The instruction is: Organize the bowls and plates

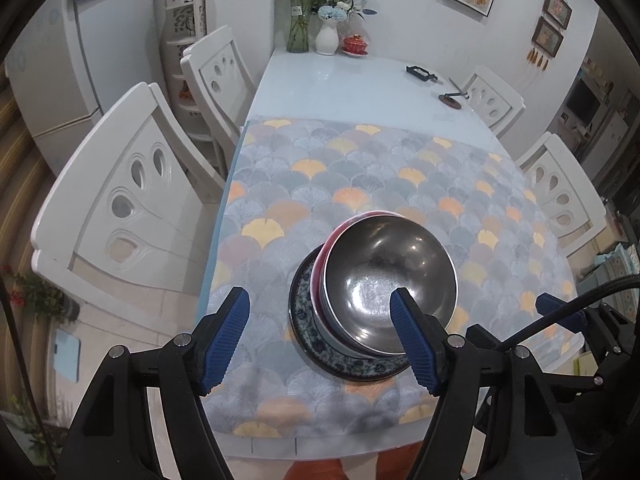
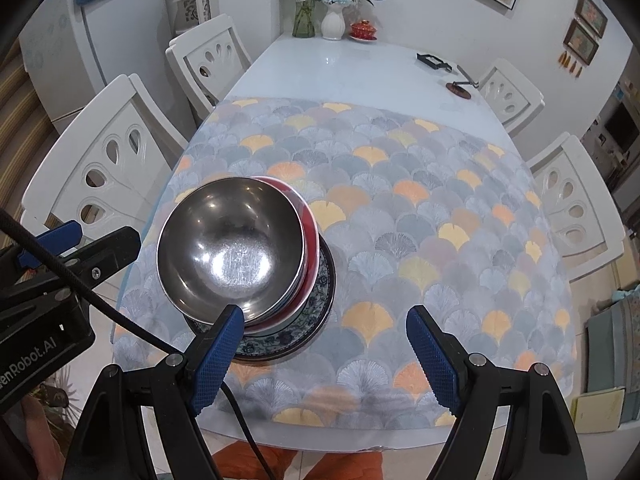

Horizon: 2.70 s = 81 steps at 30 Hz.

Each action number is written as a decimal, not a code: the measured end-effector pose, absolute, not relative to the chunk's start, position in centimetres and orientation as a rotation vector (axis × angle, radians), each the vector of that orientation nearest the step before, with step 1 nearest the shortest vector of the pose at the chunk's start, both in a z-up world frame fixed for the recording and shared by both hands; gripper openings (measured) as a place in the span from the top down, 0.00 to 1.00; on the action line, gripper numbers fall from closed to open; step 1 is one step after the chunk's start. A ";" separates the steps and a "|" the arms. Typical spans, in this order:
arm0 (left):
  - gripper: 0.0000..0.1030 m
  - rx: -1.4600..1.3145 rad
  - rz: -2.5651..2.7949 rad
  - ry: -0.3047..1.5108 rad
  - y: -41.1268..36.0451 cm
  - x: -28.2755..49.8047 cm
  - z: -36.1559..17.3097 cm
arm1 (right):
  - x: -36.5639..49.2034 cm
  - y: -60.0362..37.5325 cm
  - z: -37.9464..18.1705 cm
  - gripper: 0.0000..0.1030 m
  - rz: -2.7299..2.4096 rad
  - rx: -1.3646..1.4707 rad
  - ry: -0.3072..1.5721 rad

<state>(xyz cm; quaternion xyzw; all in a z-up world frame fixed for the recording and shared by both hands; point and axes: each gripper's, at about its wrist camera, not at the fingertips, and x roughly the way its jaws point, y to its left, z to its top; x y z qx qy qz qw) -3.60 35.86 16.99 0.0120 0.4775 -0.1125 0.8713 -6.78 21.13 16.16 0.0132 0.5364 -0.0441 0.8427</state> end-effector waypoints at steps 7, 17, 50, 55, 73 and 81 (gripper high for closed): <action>0.27 0.075 -0.192 0.965 35.3 -4.1 17.4 | -6.9 20.9 16.1 0.21 -0.094 0.032 1.135; 0.16 0.125 -0.076 0.873 35.8 -4.1 18.4 | -7.1 20.3 16.4 0.21 -0.096 0.053 1.137; 0.16 0.052 0.076 0.831 30.6 -2.4 21.9 | -5.9 15.5 18.1 0.21 -0.003 -0.053 1.108; 0.16 0.068 0.091 0.815 29.0 -2.2 22.8 | -5.6 14.0 18.8 0.21 0.024 -0.029 1.070; 0.16 0.142 0.075 0.783 22.1 -1.4 24.4 | -4.0 7.1 19.8 0.21 0.002 0.038 1.042; 0.16 0.157 0.049 0.787 19.3 -1.8 24.3 | -4.0 3.9 20.0 0.21 -0.019 0.070 1.027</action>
